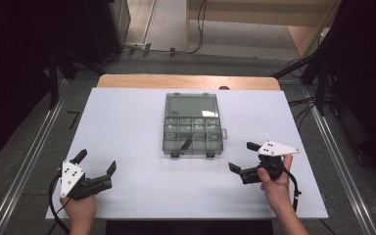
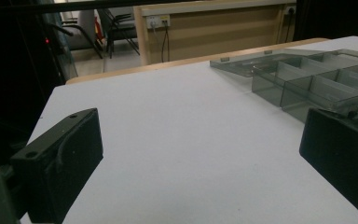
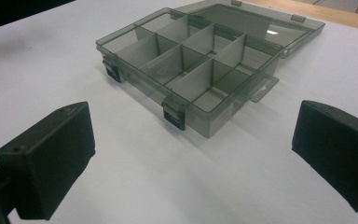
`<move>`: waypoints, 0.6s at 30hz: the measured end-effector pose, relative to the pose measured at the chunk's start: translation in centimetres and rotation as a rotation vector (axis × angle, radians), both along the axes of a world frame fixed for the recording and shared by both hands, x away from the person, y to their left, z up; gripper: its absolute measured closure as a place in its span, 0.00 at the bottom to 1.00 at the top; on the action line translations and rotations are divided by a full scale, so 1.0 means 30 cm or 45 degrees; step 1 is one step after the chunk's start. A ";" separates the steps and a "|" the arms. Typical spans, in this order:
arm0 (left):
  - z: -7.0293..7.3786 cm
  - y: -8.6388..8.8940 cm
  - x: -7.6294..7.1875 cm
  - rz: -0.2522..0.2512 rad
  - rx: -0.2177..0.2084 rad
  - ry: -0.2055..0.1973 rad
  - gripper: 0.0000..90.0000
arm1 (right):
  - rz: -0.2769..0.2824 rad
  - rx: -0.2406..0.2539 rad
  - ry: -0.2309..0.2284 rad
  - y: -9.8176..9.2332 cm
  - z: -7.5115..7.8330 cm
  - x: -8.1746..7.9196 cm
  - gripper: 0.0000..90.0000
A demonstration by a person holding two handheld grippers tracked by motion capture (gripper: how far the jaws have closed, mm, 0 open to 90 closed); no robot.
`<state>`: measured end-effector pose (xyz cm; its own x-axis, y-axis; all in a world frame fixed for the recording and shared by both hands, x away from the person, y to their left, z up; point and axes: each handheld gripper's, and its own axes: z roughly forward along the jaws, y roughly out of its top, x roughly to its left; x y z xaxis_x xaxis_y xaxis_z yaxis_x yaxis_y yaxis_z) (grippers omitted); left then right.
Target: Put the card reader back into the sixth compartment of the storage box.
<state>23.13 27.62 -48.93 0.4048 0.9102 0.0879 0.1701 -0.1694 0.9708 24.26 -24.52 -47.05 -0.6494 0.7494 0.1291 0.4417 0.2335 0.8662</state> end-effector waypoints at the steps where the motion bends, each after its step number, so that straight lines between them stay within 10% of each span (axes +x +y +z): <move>1: 0.000 0.000 0.000 0.000 0.000 0.000 0.00 | -0.004 0.003 0.004 -0.004 -0.001 -0.003 0.00; 18: 0.000 0.000 0.000 0.000 -0.001 0.001 0.00 | -0.043 0.026 -0.014 -0.079 -0.022 -0.047 0.00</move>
<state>23.13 27.61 -48.92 0.4048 0.9103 0.0868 0.1710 -0.1686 0.9707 22.84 -26.88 -47.71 -0.6254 0.7681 0.1374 0.4396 0.2013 0.8754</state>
